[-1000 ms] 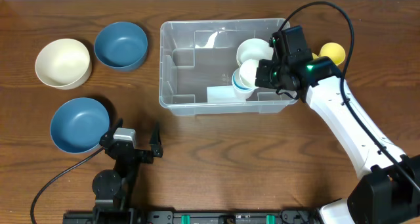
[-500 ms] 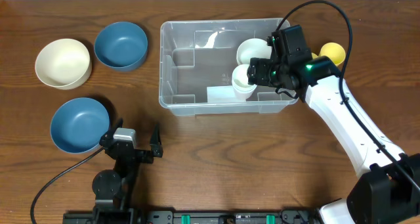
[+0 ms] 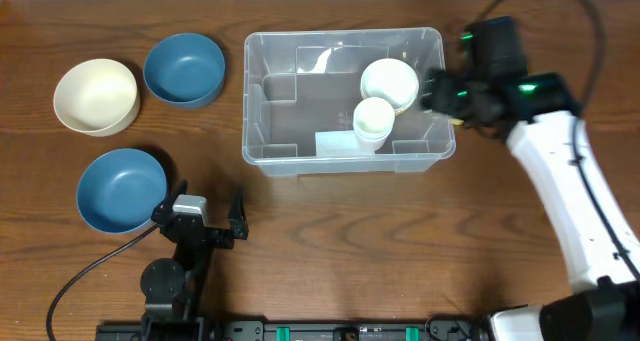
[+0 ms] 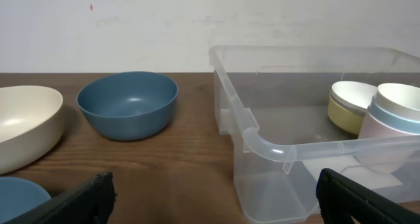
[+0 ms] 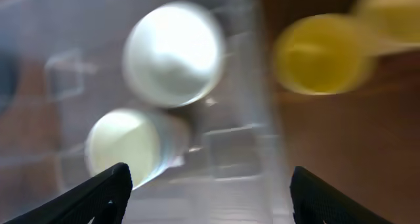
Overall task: Pack container
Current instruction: 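Open the right gripper and move it to the yellow cups, then grasp a yellow cup rim with the right gripper, then carry the yellow cup into the bin onto the cup stack, then release the yellow cup and move the right gripper to the last yellow cup, then grasp the last yellow cup with the right gripper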
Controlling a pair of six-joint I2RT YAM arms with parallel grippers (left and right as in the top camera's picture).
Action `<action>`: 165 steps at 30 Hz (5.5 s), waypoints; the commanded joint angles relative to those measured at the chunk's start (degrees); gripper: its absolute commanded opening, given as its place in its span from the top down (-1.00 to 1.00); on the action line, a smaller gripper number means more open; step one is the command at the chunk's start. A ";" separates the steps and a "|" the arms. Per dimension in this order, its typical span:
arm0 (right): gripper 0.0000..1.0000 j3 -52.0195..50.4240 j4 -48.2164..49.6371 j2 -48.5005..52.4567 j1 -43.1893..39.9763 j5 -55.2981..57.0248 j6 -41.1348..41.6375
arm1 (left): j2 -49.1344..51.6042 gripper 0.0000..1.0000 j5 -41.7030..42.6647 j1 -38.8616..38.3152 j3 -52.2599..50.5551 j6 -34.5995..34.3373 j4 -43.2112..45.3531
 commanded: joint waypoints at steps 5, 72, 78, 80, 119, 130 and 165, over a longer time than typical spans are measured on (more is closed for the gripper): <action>-0.56 -0.17 -1.11 4.57 -9.14 2.67 3.26 | 0.07 -0.96 0.63 0.28 -1.07 0.31 -1.86; 0.97 -0.15 -1.97 4.70 -13.92 0.20 2.27 | 0.07 -0.96 0.63 0.28 -1.07 0.31 -1.86; 0.98 -0.15 -0.39 -5.75 -10.78 -10.32 -4.52 | 0.07 -0.96 0.63 0.28 -1.07 0.33 -1.86; 0.98 -0.15 0.42 -7.87 -7.69 -11.04 -4.83 | 0.07 -0.96 0.63 0.28 -1.07 0.33 -1.86; -0.81 2.91 2.86 8.04 12.35 -5.46 -5.62 | 0.07 -0.96 0.63 0.28 -1.07 0.31 -1.86; -0.81 10.27 -4.33 7.87 -0.24 3.85 -2.05 | 0.07 -0.96 0.63 0.28 -1.07 0.31 -1.86; -0.58 9.99 3.80 26.32 -19.47 6.95 3.91 | 0.07 -0.96 0.63 0.28 -1.07 0.31 -1.86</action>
